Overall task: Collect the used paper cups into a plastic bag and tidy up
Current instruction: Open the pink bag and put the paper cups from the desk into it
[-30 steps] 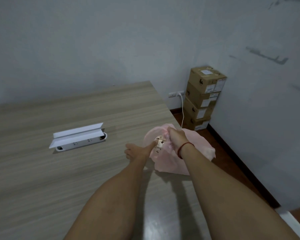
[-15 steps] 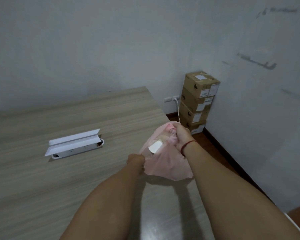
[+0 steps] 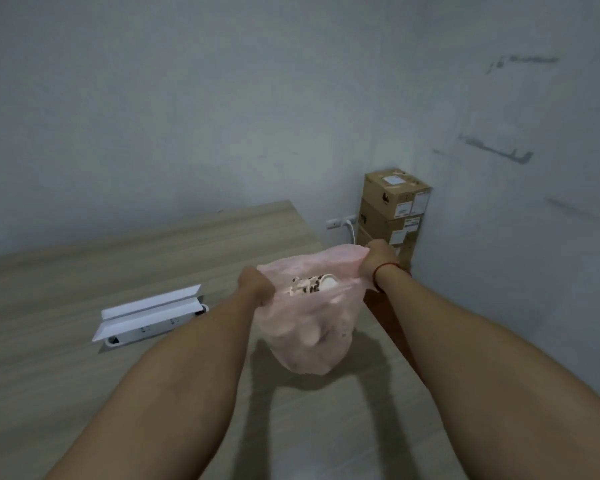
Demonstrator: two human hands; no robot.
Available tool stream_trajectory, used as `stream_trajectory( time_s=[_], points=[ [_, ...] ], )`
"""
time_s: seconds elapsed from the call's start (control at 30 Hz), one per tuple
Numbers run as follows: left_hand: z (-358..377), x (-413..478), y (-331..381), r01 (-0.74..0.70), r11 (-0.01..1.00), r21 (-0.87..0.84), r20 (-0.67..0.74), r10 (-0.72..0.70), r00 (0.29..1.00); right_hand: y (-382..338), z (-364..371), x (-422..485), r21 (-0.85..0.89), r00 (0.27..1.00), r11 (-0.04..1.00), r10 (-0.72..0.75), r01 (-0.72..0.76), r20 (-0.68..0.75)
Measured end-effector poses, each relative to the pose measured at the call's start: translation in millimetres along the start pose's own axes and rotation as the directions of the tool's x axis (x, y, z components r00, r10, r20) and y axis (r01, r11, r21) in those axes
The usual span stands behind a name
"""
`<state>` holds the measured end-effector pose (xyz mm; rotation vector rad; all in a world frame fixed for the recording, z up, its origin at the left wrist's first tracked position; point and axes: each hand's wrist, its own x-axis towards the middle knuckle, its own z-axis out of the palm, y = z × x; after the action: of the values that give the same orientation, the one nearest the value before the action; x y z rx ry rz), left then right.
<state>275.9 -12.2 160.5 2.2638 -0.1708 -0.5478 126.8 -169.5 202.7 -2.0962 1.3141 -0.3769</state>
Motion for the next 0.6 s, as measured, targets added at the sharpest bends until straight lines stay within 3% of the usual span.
stream_trajectory(
  time_s=[0.1,0.2,0.3,0.33,0.4,0.43,0.5,0.57,0.6],
  points=[
    [-17.6,13.9,1.3,-0.037,0.99,0.135,-0.026,0.041,0.999,12.0,-20.2,-1.1,-0.093,0.989,0.995,0.021,-0.036,-0.149],
    [-35.3,15.6,5.3,-0.026,0.976,0.217,-0.077,0.044,0.996,20.9,-27.0,1.6,-0.11,0.979,0.991,0.06,-0.082,-0.195],
    [-40.0,14.4,18.2,0.021,1.0,-0.003,-0.126,-0.021,0.992,19.1,-28.8,0.5,-0.026,0.978,0.986,0.159,-0.164,-0.133],
    [-37.3,21.4,24.6,0.047,0.986,-0.161,-0.131,-0.069,0.989,16.7,-29.0,1.0,0.047,0.976,0.982,0.188,-0.184,-0.111],
    [-33.7,22.8,43.8,0.035,0.891,-0.453,-0.114,-0.097,0.989,6.2,-31.2,1.9,0.195,0.973,0.971,0.172,-0.14,-0.155],
    [-34.0,20.5,53.9,0.008,0.889,-0.457,-0.114,-0.068,0.991,-1.4,-33.2,2.2,0.222,0.967,0.971,0.133,-0.083,-0.217],
    [-31.7,4.8,75.0,-0.056,0.93,-0.363,-0.01,0.056,0.998,-16.4,-38.8,4.1,0.202,0.977,0.979,0.034,0.009,-0.209],
    [-29.5,-13.4,83.1,-0.087,0.992,-0.094,0.179,0.103,0.978,-25.6,-40.2,-0.1,0.011,0.998,1.0,-0.005,0.005,0.056],
    [-29.6,-16.1,83.4,-0.101,0.994,0.037,0.196,0.092,0.976,-25.5,-39.7,-1.3,-0.054,0.993,0.998,0.014,-0.008,0.12]
  ],
)
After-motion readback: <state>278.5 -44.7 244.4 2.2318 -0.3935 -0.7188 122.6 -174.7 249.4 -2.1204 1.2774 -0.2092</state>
